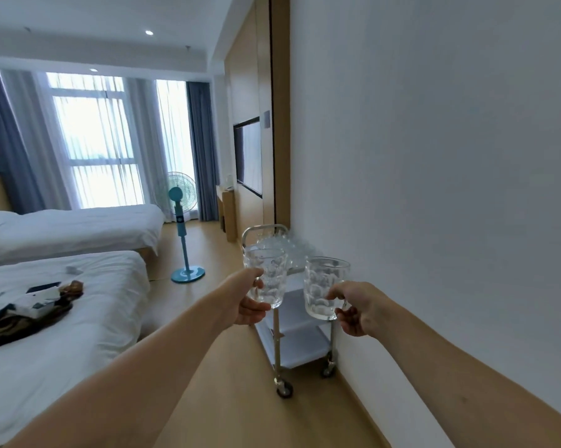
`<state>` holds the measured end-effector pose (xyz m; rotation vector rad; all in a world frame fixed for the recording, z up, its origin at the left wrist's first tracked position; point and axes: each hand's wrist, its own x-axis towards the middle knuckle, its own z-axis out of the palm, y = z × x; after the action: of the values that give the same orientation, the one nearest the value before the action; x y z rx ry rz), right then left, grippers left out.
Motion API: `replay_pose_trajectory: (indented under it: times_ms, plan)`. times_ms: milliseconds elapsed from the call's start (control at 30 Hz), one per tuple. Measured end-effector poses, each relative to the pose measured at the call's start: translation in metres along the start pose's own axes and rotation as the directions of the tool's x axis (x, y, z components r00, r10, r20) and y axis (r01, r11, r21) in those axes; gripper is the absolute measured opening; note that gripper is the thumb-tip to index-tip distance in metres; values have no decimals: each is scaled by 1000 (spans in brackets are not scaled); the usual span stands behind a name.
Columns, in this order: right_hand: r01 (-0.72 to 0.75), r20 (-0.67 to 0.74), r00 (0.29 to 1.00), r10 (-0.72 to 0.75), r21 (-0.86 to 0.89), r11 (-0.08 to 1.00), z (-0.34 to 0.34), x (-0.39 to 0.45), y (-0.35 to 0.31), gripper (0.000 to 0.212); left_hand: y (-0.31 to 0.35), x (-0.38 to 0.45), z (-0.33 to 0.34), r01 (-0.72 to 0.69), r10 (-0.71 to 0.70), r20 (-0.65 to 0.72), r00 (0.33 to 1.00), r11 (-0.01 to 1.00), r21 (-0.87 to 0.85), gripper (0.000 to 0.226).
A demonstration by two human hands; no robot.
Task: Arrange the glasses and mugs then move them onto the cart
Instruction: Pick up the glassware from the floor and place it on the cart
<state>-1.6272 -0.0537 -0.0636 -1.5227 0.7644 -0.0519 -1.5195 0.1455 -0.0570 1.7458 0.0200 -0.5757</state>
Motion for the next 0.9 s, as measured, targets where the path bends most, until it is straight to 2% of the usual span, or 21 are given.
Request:
replay_pose_trajectory:
  times_ms: [200,500,700,900]
  plan:
    - [-36,78,996,40,-50,998,42,93,-36,17,18,77,-28,52,-55,-78,995,997,-51,34]
    - [-89,149,983,107,-125,988,115,194,-41,22,11,168,-74,164,-171,-137,976,985,-62,32]
    - [-104,141,983,120,-117,988,169,241,-51,16,9,239,-117,186,-191,-103,976,981,-55,32]
    - [-138,66,988,141,-52,989,231,282,-72,20,23,312,-168,176,-176,-26,984,984,-24,32]
